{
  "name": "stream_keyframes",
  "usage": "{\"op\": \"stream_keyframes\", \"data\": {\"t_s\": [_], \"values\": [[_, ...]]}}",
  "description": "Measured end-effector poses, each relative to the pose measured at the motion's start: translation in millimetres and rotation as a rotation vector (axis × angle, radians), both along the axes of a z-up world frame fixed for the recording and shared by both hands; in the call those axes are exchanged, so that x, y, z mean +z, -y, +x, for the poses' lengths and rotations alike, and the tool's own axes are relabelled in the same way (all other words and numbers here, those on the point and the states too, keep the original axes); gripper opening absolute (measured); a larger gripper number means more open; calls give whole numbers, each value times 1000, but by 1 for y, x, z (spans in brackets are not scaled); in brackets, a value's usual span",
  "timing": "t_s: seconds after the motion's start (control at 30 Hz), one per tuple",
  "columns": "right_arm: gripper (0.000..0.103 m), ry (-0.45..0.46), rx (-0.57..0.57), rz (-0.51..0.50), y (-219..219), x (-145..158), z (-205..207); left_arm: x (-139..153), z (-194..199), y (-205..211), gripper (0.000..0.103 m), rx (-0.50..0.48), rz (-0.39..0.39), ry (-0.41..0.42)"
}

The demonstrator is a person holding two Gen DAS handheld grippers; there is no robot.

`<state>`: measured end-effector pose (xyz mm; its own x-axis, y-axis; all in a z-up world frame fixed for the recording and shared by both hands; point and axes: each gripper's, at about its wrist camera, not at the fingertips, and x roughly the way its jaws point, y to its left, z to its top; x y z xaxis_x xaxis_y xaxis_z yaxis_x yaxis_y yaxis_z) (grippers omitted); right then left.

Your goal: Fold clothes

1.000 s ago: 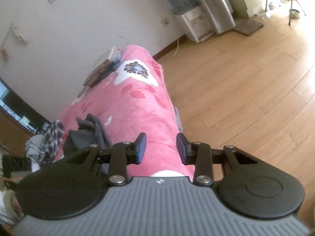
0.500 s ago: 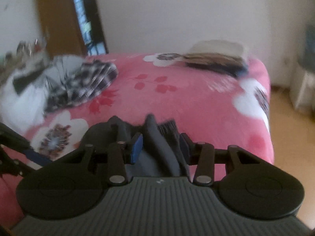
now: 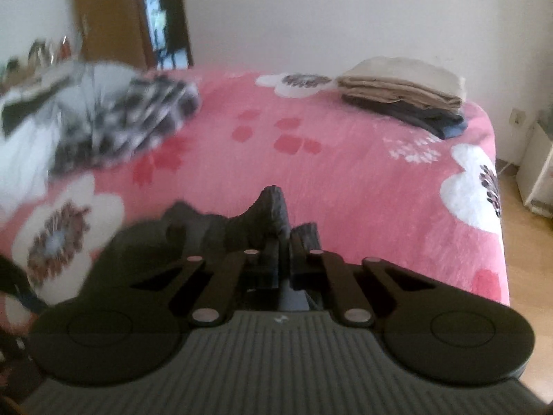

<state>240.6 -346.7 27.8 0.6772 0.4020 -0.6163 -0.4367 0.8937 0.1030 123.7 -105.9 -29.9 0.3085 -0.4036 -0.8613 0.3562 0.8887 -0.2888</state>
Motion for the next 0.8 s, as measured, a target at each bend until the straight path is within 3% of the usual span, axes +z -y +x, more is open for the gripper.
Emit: {"op": "stream_keyframes", "data": {"t_s": [0.13, 0.23, 0.43, 0.57, 0.73, 0.8], "values": [[6, -73, -77, 33, 14, -14, 13, -4, -2, -2, 54, -23, 16, 9], [17, -80, -143, 120, 37, -6, -3, -4, -3, -4, 54, -56, 25, 24], [24, 16, -252, 321, 120, 59, -115, 2, -14, -19, 54, -135, 15, 49], [25, -69, -199, 289, 113, 78, -189, 7, -25, -23, 54, -185, 22, 65], [37, -175, -131, 248, 104, 102, -281, 22, -32, -29, 54, -183, 19, 100], [44, -249, -127, 228, 86, 91, -293, 34, -41, -34, 54, -169, 34, 142]]}}
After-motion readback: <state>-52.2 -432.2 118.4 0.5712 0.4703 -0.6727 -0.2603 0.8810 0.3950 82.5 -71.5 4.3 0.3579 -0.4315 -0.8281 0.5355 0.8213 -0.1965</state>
